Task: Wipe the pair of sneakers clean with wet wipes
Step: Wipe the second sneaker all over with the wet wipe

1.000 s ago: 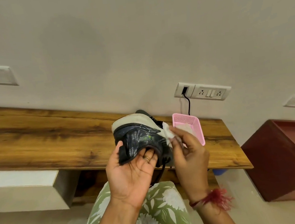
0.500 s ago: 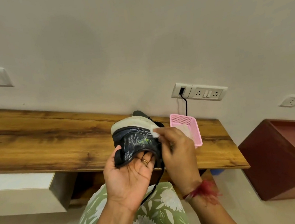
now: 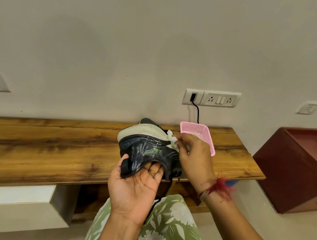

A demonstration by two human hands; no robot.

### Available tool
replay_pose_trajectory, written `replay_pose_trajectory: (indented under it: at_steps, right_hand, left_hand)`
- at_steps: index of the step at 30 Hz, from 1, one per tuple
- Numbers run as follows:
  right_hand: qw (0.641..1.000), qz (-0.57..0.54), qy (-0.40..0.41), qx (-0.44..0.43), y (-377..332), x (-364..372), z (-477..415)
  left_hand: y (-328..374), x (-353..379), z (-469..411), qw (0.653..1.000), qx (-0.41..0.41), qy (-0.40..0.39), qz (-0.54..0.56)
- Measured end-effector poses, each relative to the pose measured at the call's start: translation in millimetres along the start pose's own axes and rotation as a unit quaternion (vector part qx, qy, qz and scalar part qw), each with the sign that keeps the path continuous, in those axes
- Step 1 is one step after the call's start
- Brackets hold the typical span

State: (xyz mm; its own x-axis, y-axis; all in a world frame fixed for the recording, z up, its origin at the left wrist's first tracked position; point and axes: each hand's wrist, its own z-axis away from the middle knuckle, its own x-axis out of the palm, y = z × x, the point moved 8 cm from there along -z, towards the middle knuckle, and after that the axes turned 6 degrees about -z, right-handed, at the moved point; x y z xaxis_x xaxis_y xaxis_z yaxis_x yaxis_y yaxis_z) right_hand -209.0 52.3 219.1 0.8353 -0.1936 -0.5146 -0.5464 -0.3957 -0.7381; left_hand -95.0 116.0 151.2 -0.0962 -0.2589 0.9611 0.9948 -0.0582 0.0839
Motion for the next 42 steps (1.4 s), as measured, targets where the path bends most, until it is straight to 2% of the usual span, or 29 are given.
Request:
replay_pose_trajectory:
  at_steps: [5,9,11,15,20,24,29,32,34,37,42]
  right_hand:
    - [0.996,-0.031,-0.063,-0.047,-21.3,11.0,10.0]
    - [0.997,-0.002,-0.06,0.039,11.8,4.8,-10.5]
    - [0.993,-0.062,-0.074,0.073,14.2,7.8,-8.3]
    - [0.983,-0.142,-0.114,0.035,-10.4,17.5,6.4]
    - [0.995,-0.091,-0.043,0.029,-8.9,11.3,5.4]
    - [0.991,-0.111,-0.066,-0.045,-32.9,19.5,21.0]
    - [0.997,-0.073,-0.022,0.006,-13.1,13.5,12.1]
    - [0.993,-0.084,-0.061,-0.063,-33.9,21.4,22.2]
    - [0.991,-0.084,-0.077,-0.077,-35.8,20.7,20.9]
    - [0.998,-0.05,-0.015,-0.047,-24.4,11.1,10.8]
    - [0.984,0.01,-0.047,-0.174,-58.6,25.6,36.3]
  left_hand:
    - [4.6,-3.9,-0.7,1.0,0.015,0.01,-0.009]
    - [5.9,-2.8,0.5,1.0,0.01,0.009,-0.01]
    - [4.7,-3.9,0.0,1.0,0.012,0.014,-0.014]
    - [5.1,-7.6,-1.3,0.999,0.017,0.032,-0.021]
    - [-2.8,-10.3,0.5,0.997,-0.001,0.064,-0.041]
    - [-3.4,-13.2,-1.5,0.996,-0.006,0.066,-0.061]
    - [-8.1,-16.0,-1.6,0.994,-0.009,0.084,-0.066]
    - [-5.8,-17.7,-2.4,0.994,-0.004,0.078,-0.072]
    - [-4.3,-18.2,-2.9,0.994,0.0,0.076,-0.077]
    - [-6.2,-14.5,-1.9,0.993,0.004,0.082,-0.086]
    - [-3.4,-13.2,-1.3,0.991,0.024,0.067,-0.113]
